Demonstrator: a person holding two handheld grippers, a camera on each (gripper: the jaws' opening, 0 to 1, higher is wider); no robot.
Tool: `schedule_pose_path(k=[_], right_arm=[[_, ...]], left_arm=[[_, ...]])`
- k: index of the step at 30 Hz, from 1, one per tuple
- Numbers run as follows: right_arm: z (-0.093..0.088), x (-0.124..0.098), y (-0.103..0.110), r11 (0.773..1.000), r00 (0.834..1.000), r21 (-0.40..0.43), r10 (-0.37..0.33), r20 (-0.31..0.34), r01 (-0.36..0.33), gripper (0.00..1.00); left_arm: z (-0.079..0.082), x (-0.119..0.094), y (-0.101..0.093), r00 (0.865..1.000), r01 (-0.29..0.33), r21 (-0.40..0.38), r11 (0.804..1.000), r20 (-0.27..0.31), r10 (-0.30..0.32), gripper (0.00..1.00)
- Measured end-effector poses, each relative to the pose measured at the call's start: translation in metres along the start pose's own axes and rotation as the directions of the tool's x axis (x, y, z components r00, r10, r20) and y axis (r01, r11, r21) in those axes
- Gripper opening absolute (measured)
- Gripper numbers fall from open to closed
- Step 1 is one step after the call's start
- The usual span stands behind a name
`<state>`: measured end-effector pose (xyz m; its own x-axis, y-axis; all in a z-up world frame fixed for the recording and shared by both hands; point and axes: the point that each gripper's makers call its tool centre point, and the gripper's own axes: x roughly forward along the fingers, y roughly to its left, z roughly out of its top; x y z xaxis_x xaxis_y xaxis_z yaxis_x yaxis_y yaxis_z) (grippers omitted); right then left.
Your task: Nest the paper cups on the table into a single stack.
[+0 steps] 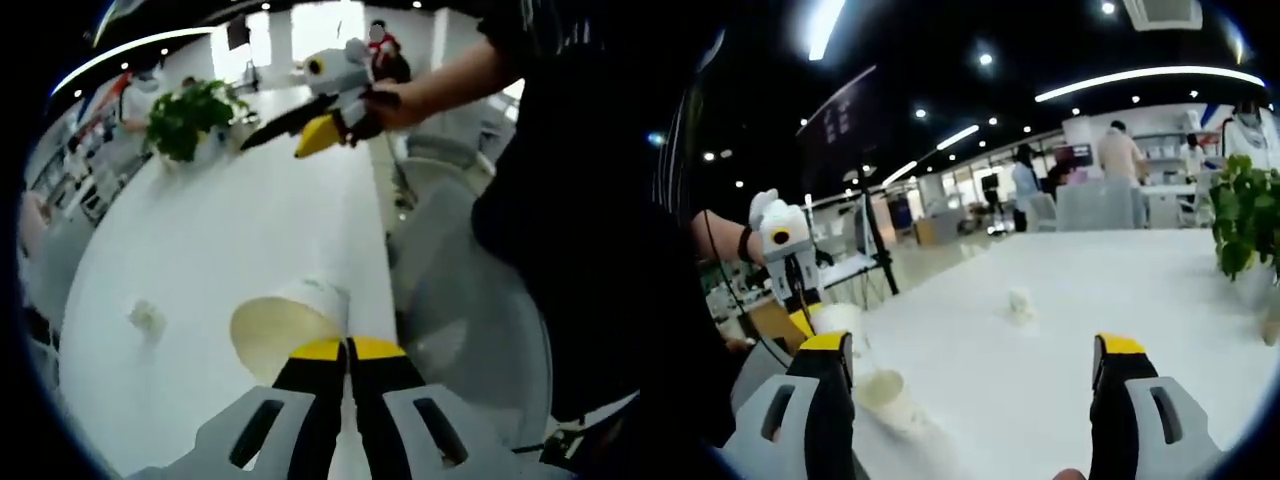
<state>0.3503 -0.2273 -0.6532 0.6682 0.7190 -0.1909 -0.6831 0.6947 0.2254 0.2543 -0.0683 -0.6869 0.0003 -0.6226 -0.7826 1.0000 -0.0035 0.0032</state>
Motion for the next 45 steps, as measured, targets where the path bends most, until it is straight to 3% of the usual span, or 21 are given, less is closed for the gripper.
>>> schedule_pose_path(k=[4, 11, 14, 18, 22, 45], right_arm=[[0.001, -0.001, 0.0, 1.0, 1.0, 0.008, 0.0, 0.006, 0.0, 0.98], [-0.002, -0.003, 0.001, 1.0, 1.0, 0.021, -0.005, 0.009, 0.005, 0.98], [-0.004, -0.003, 0.002, 1.0, 1.0, 0.023, -0.006, 0.008, 0.006, 0.98], [-0.005, -0.005, 0.003, 0.999, 1.0, 0.034, -0.006, 0.01, 0.006, 0.98], [-0.008, -0.008, 0.004, 0.999, 1.0, 0.041, -0.01, 0.011, 0.01, 0.98], [-0.019, -0.024, -0.003, 0.995, 0.999, 0.091, -0.039, 0.019, 0.037, 0.96]], left_arm=[[-0.009, 0.003, 0.003, 0.997, -0.006, 0.05, 0.999, -0.071, 0.01, 0.0], [-0.006, 0.008, 0.006, 0.996, -0.009, 0.074, 0.997, -0.09, 0.016, 0.0], [-0.011, 0.012, 0.005, 0.991, 0.001, 0.108, 0.994, -0.132, 0.013, 0.0], [-0.008, 0.014, 0.006, 0.992, -0.001, 0.105, 0.995, -0.125, 0.014, 0.0], [-0.015, 0.019, 0.006, 0.985, 0.011, 0.138, 0.99, -0.175, 0.013, 0.0], [-0.019, 0.035, 0.007, 0.972, 0.066, 0.163, 0.985, -0.233, -0.026, 0.0]])
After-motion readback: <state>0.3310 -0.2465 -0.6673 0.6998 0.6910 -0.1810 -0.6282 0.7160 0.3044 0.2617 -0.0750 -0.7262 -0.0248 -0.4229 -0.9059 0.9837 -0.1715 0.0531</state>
